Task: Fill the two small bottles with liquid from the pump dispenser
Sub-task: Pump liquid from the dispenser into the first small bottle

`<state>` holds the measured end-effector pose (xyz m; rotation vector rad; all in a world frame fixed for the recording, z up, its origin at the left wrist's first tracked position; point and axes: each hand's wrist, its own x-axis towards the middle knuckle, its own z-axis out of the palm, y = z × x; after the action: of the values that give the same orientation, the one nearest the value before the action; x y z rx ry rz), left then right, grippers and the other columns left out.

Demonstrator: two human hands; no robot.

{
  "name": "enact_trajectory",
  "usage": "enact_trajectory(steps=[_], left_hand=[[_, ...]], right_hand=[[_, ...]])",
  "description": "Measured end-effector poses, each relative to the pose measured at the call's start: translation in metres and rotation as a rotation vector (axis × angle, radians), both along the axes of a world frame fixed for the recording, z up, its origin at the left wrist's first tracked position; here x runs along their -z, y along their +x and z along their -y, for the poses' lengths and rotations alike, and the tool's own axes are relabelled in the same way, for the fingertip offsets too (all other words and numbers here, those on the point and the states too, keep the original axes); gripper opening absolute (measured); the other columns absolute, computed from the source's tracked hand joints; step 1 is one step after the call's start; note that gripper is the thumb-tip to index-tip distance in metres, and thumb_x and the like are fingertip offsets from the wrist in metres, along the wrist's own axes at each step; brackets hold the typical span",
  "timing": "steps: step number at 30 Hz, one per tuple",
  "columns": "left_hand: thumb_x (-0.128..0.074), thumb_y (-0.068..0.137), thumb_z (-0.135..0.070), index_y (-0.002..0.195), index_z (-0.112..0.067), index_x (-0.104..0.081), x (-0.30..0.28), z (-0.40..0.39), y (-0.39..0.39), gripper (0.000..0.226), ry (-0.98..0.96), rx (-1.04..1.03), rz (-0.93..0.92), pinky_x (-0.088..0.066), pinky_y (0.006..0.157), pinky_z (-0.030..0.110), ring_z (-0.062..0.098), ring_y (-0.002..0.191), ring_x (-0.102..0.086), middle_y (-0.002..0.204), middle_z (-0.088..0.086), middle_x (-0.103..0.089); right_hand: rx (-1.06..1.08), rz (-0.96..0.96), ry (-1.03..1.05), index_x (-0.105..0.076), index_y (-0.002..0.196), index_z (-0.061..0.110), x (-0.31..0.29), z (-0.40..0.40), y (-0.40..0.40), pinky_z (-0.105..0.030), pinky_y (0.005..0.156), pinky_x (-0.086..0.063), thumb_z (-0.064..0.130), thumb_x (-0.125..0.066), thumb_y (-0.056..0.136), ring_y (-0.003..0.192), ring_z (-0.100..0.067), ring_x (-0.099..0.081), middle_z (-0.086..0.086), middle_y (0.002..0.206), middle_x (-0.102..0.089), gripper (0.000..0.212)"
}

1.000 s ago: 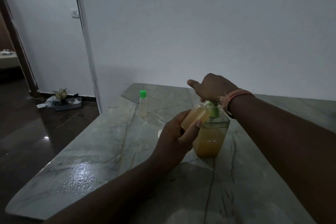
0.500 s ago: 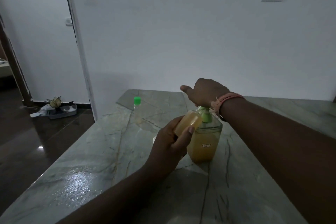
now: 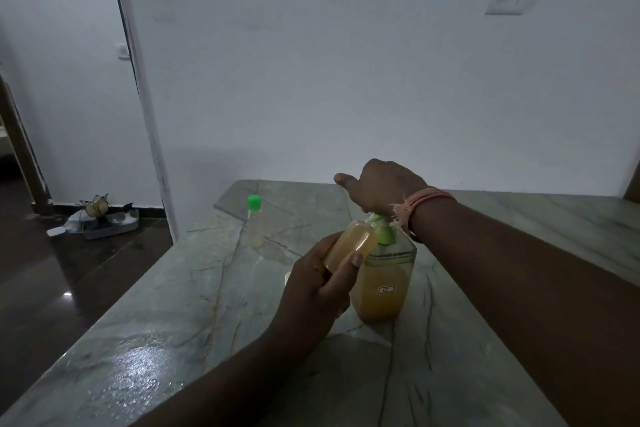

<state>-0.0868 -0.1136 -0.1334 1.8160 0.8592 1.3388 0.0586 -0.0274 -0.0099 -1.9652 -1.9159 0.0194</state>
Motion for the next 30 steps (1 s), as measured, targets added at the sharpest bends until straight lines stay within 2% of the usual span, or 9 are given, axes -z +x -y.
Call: enact_trajectory(steps=[2,5,10,13,19,26,30], left_hand=[[-0.053,0.093,-0.053,0.129,-0.019,-0.057,0.0021,-0.0015,-0.0002,0.050,-0.003,-0.006,-0.002,-0.050,0.050,0.022,0.013,0.056,-0.060,0.079,-0.010,-0.064],[-0.052,0.087,-0.061,0.128,-0.018,-0.057,0.0025,-0.0032,-0.0005,0.060,-0.008,-0.005,-0.001,-0.050,0.051,0.023,0.015,0.055,-0.060,0.077,-0.012,-0.064],[-0.052,0.086,-0.061,0.127,-0.022,-0.057,0.0008,0.0011,-0.0010,0.057,-0.024,0.011,0.006,-0.051,0.050,0.027,0.014,0.055,-0.058,0.077,-0.010,-0.063],[-0.052,0.086,-0.062,0.129,-0.020,-0.056,0.0002,0.0031,-0.0013,0.060,-0.031,0.015,0.006,-0.050,0.050,0.027,0.015,0.056,-0.058,0.078,-0.009,-0.063],[-0.053,0.086,-0.062,0.129,-0.018,-0.057,-0.0009,0.0013,0.0003,0.061,-0.028,0.014,0.010,-0.050,0.050,0.027,0.014,0.055,-0.058,0.076,-0.010,-0.063],[-0.053,0.088,-0.061,0.128,-0.021,-0.057,0.0004,0.0021,-0.0001,0.057,-0.037,0.012,0.011,-0.051,0.050,0.029,0.017,0.056,-0.059,0.080,-0.006,-0.065],[-0.053,0.086,-0.062,0.128,-0.019,-0.057,0.0015,0.0019,0.0007,0.061,-0.051,0.029,0.024,-0.050,0.051,0.027,0.015,0.056,-0.058,0.078,-0.007,-0.064]], right_hand=[[0.005,-0.004,0.023,-0.055,0.069,0.017,0.0014,0.0002,0.0006,-0.038,0.084,-0.053,0.069,-0.038,0.093,0.083,-0.027,-0.066,-0.006,0.086,-0.070,0.059],[0.010,-0.049,0.048,-0.056,0.069,0.016,0.0061,0.0018,0.0006,-0.036,0.079,-0.051,0.070,-0.036,0.093,0.079,-0.026,-0.065,-0.005,0.083,-0.069,0.063],[0.026,-0.013,0.004,-0.051,0.069,0.018,0.0052,0.0024,-0.0004,-0.036,0.082,-0.050,0.069,-0.037,0.094,0.089,-0.028,-0.065,-0.006,0.090,-0.070,0.059],[-0.006,-0.015,0.001,-0.055,0.068,0.018,0.0032,0.0007,-0.0011,-0.040,0.088,-0.053,0.069,-0.038,0.092,0.087,-0.028,-0.067,-0.007,0.091,-0.073,0.059],[0.004,-0.092,0.011,-0.059,0.071,0.014,0.0068,-0.0003,0.0035,-0.040,0.084,-0.054,0.071,-0.038,0.092,0.080,-0.028,-0.067,-0.008,0.086,-0.072,0.064],[0.017,-0.053,0.003,-0.052,0.068,0.018,0.0048,0.0022,0.0014,-0.039,0.087,-0.053,0.069,-0.039,0.092,0.087,-0.030,-0.067,-0.008,0.092,-0.072,0.059],[0.011,-0.062,0.023,-0.054,0.068,0.016,0.0022,0.0031,0.0029,-0.037,0.081,-0.052,0.068,-0.038,0.094,0.079,-0.027,-0.065,-0.006,0.082,-0.069,0.060]])
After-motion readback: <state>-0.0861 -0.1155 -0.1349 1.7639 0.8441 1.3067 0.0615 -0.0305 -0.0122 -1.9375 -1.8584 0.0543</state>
